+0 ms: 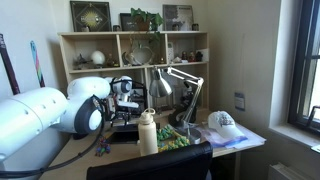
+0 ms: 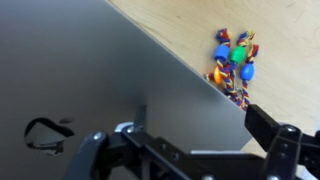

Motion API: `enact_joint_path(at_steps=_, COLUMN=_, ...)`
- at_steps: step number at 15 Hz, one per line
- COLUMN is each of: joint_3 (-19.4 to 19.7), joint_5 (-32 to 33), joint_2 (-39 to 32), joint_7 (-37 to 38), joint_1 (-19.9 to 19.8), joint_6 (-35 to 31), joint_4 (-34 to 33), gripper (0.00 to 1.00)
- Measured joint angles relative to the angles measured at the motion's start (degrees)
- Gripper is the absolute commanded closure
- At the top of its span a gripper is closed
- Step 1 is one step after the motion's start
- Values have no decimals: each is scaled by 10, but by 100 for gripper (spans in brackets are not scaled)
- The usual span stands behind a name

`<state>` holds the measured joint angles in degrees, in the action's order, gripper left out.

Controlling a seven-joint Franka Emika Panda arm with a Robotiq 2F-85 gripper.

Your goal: Close the laptop

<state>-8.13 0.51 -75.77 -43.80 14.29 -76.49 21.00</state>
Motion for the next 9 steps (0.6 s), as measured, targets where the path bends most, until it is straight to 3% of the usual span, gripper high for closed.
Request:
enact_joint_path(at_steps=4, joint_3=8, joint_5=9, joint_2=-16, joint_7=-1, joint_1=2, joint_6=-64, joint_4=2, gripper=0)
enact_joint_path(at_steps=9, joint_3=12, joint_5=10, joint_2=-33, joint_7=-1, joint_1=2, joint_6=-79, joint_4=3, gripper=0)
